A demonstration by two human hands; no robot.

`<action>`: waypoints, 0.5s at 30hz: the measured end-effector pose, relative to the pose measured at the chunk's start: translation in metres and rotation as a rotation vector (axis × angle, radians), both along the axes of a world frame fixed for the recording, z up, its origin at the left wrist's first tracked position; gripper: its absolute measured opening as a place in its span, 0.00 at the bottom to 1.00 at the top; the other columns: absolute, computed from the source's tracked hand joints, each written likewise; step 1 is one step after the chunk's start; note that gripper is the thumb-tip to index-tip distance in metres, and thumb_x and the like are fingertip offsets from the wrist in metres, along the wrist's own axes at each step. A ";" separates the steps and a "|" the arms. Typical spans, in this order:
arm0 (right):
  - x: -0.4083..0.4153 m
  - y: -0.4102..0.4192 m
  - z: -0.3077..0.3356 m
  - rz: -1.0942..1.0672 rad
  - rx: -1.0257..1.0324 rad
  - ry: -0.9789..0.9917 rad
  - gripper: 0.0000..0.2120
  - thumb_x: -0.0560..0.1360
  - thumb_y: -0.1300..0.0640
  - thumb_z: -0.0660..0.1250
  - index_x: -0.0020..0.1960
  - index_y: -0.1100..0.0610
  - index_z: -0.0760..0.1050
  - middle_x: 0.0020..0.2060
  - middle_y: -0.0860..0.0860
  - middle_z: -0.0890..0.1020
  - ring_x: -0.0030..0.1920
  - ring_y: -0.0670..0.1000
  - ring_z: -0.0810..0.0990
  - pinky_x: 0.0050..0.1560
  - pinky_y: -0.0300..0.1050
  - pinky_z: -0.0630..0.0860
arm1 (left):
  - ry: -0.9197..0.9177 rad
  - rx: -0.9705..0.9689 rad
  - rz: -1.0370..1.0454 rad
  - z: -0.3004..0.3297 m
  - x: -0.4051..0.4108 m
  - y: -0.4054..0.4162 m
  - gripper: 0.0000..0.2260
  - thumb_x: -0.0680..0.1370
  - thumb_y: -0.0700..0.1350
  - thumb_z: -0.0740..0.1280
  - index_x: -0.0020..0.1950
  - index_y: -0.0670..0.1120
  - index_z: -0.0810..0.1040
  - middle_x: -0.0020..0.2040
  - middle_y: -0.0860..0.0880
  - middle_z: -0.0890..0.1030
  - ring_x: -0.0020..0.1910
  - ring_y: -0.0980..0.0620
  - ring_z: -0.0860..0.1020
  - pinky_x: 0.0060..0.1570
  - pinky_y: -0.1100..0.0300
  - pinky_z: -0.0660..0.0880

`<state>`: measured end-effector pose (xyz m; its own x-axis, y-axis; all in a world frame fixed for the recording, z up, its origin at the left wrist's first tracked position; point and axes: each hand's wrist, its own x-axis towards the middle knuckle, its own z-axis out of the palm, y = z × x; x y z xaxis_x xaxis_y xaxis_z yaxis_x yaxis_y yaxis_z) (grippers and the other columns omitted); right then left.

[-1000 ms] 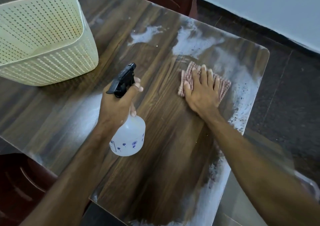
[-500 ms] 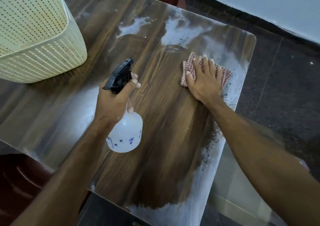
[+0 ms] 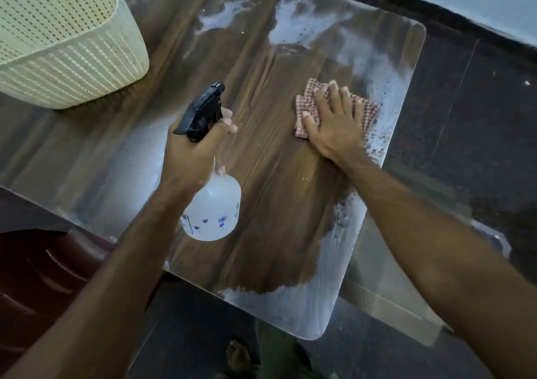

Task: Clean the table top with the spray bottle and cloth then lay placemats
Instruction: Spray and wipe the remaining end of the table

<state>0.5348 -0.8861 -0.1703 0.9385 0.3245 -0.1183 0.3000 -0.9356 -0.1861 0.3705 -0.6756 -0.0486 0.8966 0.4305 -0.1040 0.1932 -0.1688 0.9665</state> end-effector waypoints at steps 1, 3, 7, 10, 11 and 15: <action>-0.005 -0.012 -0.001 -0.029 0.007 -0.019 0.31 0.81 0.36 0.47 0.80 0.48 0.55 0.81 0.52 0.51 0.80 0.55 0.47 0.78 0.59 0.41 | -0.002 -0.004 -0.002 0.001 -0.004 -0.001 0.08 0.78 0.45 0.66 0.54 0.42 0.77 0.50 0.46 0.83 0.19 0.53 0.71 0.27 0.62 0.72; -0.033 -0.033 0.000 -0.066 -0.009 -0.057 0.31 0.81 0.37 0.46 0.80 0.49 0.56 0.81 0.53 0.52 0.80 0.56 0.48 0.78 0.60 0.44 | -0.016 -0.029 0.001 0.003 -0.013 -0.003 0.06 0.80 0.43 0.66 0.54 0.42 0.77 0.47 0.47 0.83 0.18 0.53 0.70 0.26 0.62 0.71; -0.119 -0.038 0.002 -0.053 -0.033 -0.020 0.33 0.80 0.36 0.43 0.80 0.49 0.54 0.80 0.54 0.52 0.80 0.57 0.48 0.77 0.59 0.43 | -0.042 -0.069 0.009 0.007 -0.030 -0.007 0.04 0.78 0.44 0.66 0.51 0.45 0.78 0.44 0.53 0.83 0.22 0.46 0.73 0.24 0.62 0.69; -0.155 -0.019 -0.002 0.109 -0.047 0.023 0.33 0.79 0.35 0.43 0.81 0.48 0.52 0.81 0.53 0.50 0.80 0.56 0.46 0.78 0.59 0.42 | -0.060 -0.075 -0.006 0.010 -0.044 -0.014 0.03 0.79 0.43 0.66 0.51 0.48 0.78 0.43 0.55 0.83 0.27 0.38 0.74 0.24 0.61 0.69; -0.149 -0.017 -0.002 0.145 -0.048 0.020 0.33 0.80 0.35 0.44 0.80 0.47 0.52 0.81 0.52 0.49 0.80 0.55 0.46 0.78 0.59 0.42 | -0.066 -0.073 -0.009 0.011 -0.047 -0.016 0.03 0.79 0.43 0.66 0.51 0.48 0.78 0.44 0.55 0.83 0.29 0.37 0.75 0.24 0.60 0.69; -0.109 -0.029 0.002 0.066 -0.016 0.004 0.32 0.80 0.35 0.48 0.80 0.47 0.55 0.81 0.52 0.50 0.80 0.55 0.47 0.77 0.58 0.42 | -0.032 -0.051 0.010 0.012 -0.072 -0.016 0.08 0.77 0.45 0.66 0.54 0.43 0.78 0.48 0.48 0.83 0.20 0.50 0.71 0.25 0.60 0.70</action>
<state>0.4254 -0.9154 -0.1688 0.9145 0.3841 -0.1273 0.3609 -0.9165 -0.1724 0.2988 -0.6917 -0.0364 0.8954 0.4346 -0.0968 0.1631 -0.1178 0.9796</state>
